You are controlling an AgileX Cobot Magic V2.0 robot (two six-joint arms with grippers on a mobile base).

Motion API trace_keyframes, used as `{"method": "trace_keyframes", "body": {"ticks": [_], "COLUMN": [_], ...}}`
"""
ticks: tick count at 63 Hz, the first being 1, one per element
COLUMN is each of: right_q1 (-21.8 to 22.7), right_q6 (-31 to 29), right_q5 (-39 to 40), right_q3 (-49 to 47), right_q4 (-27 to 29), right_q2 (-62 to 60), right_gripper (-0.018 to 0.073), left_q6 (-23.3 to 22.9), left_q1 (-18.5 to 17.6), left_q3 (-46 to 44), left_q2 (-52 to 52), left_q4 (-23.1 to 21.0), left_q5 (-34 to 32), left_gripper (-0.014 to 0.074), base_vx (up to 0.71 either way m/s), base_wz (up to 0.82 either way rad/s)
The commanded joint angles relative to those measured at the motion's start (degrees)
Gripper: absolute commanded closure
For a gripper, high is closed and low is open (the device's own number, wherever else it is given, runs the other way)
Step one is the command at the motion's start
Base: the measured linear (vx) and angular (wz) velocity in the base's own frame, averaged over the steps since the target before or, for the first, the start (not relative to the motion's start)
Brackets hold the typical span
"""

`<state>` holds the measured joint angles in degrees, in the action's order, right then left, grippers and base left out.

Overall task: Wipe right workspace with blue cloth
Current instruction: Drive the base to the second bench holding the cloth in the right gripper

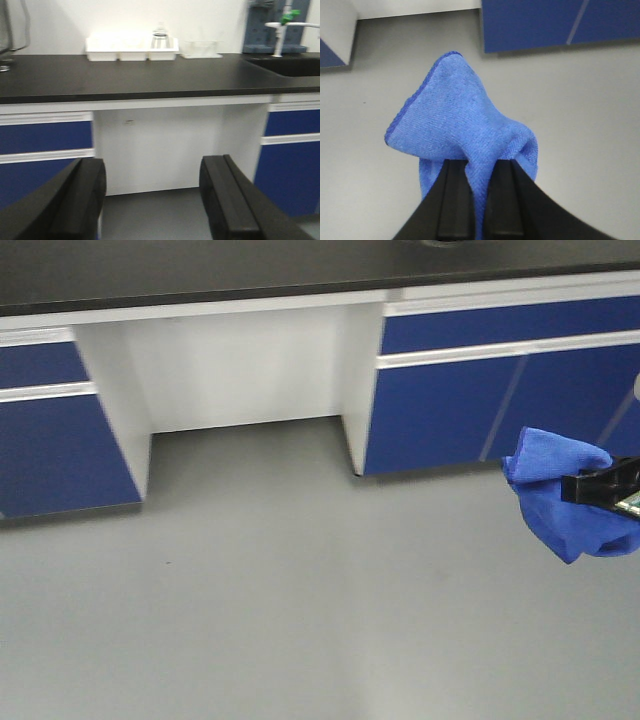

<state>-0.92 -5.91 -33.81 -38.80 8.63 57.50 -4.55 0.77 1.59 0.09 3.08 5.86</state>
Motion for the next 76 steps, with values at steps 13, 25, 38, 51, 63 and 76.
{"method": "trace_keyframes", "body": {"ticks": [13, 25, 38, 51, 63, 76], "right_q1": [0.0, 0.0, 0.0, 0.0, 0.0, 0.0], "right_q6": [-0.5, -0.5, -0.5, -0.5, -0.5, -0.5], "right_q5": [3.2, 3.2, 3.2, 3.0, 2.7, 2.5], "right_q3": [-1.7, -1.7, -1.7, -1.7, -1.7, -1.7], "right_q4": [0.3, 0.3, 0.3, 0.3, 0.3, 0.3], "right_q2": [-0.9, -0.9, -0.9, -0.9, -0.9, -0.9], "right_gripper": [0.0559, 0.0559, 0.0559, 0.0561, 0.0561, 0.0561], "left_q6": [-0.3, -0.3, -0.3, -0.3, -0.3, -0.3], "left_q1": [-0.1, -0.1, -0.1, -0.1, -0.1, -0.1], "left_q3": [1.8, 1.8, 1.8, 1.8, 1.8, 1.8], "left_q2": [0.8, 0.8, 0.8, 0.8, 0.8, 0.8], "left_q4": [-0.2, -0.2, -0.2, -0.2, -0.2, -0.2], "left_q5": [-4.7, -4.7, -4.7, -4.7, -4.7, -4.7], "left_gripper": [0.0074, 0.0074, 0.0074, 0.0074, 0.0074, 0.0074], "base_vx": [-0.14, -0.13, -0.11, -0.06, -0.02, 0.01], "base_wz": [-0.65, -0.75, -0.82, -0.83, -0.79, -0.76]}}
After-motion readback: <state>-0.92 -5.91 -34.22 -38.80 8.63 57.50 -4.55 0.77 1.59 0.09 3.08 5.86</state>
